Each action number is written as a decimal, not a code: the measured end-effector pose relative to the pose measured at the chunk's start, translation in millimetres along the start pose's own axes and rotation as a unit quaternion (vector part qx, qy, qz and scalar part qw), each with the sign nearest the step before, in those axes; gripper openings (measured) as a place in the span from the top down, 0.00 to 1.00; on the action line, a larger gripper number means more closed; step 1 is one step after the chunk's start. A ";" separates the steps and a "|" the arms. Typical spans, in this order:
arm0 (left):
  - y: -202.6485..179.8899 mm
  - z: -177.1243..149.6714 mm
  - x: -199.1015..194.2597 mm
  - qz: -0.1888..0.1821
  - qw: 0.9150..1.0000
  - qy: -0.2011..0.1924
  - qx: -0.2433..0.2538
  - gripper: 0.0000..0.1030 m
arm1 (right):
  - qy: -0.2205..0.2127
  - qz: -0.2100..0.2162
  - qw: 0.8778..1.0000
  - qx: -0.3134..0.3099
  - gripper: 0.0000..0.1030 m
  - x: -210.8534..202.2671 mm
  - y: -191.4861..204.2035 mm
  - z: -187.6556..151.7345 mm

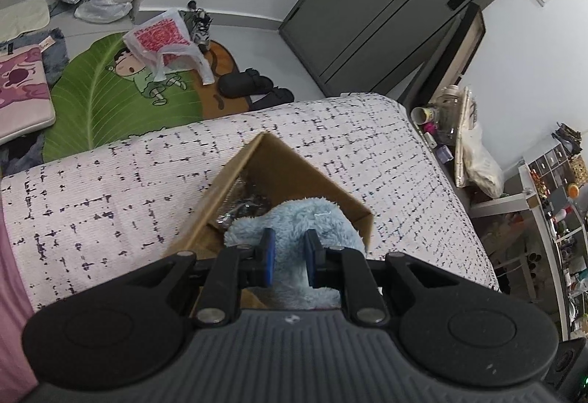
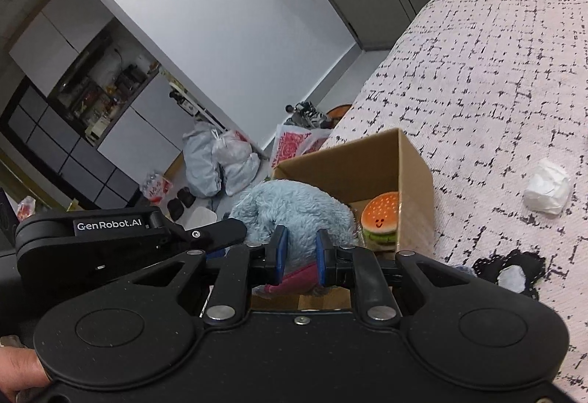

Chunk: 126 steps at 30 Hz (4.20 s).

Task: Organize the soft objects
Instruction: 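Lift the blue plush with both tools and carry it over the box, then lower the blue plush into the box and open both tools, then withdraw both tools from the box toward the remaining items, then close the left tool on the black lace item while the right tool grasps the blue tissue pack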

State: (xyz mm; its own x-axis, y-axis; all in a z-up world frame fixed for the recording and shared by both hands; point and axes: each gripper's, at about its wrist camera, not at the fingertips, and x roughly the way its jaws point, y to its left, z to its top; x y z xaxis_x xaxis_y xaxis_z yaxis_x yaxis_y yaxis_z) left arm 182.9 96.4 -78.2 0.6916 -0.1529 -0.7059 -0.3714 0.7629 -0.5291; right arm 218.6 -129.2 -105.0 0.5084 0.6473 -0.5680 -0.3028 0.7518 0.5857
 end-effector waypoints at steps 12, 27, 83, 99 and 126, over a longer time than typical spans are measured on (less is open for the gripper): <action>4.6 12.0 7.3 0.066 0.997 0.024 0.019 0.80 | 0.036 -0.023 0.999 0.002 0.63 16.3 -1.6 -7.2; -43.9 34.0 -57.9 0.093 0.993 -0.013 0.078 0.45 | 0.008 -0.015 0.999 0.035 0.42 -29.7 -12.1 9.9; -194.2 -134.4 76.3 0.163 0.980 0.030 0.107 0.38 | -0.059 -0.075 0.979 0.178 0.20 -136.8 -222.8 50.3; -156.7 -156.1 138.8 0.194 0.979 0.051 0.038 0.39 | -0.019 -0.117 0.983 0.141 0.20 -94.4 -238.7 63.5; -142.1 -155.2 153.6 0.194 0.979 0.018 -0.061 0.70 | -0.011 -0.170 0.980 0.101 0.14 -28.2 -254.9 66.3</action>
State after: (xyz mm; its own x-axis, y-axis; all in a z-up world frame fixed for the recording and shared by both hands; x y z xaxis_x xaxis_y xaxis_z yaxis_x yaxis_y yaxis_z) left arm 245.7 -133.0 -184.5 0.4621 0.1091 -0.8801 -0.6748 0.6872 -0.2691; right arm 334.9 -347.5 -199.9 0.5703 0.3598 -0.7385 0.0514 0.8816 0.4693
